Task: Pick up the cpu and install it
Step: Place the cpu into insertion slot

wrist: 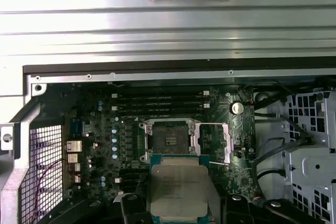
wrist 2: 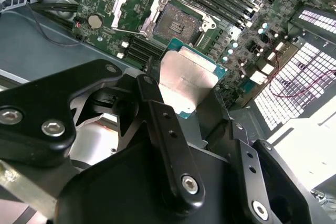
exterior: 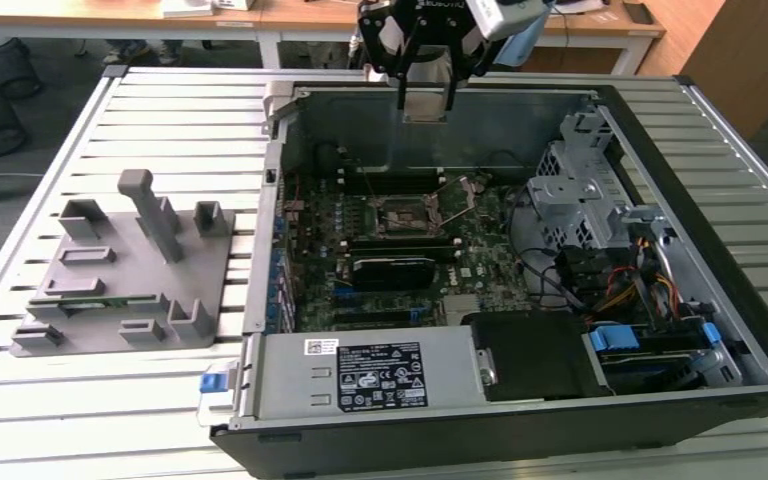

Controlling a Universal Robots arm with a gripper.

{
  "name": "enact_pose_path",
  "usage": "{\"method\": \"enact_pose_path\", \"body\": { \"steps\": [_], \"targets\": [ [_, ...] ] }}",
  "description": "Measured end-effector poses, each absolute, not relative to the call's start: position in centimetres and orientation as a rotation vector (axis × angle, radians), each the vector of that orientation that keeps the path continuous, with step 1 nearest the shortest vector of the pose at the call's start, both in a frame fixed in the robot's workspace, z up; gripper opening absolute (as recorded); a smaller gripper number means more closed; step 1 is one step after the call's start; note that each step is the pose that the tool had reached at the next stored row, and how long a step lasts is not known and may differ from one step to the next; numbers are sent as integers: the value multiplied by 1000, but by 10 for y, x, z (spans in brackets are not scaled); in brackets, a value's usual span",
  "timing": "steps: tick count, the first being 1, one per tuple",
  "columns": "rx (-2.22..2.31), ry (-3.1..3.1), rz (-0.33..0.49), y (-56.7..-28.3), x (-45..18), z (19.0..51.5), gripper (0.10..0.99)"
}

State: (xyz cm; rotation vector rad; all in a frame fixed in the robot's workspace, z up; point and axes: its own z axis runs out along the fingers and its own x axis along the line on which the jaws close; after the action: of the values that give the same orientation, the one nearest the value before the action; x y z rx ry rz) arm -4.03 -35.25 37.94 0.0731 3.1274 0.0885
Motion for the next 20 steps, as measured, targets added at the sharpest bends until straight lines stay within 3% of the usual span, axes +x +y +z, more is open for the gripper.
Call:
{"method": "enact_pose_path", "body": {
  "steps": [20],
  "targets": [
    [146,3124,88,-353,-40,379,525]
  ]
}}
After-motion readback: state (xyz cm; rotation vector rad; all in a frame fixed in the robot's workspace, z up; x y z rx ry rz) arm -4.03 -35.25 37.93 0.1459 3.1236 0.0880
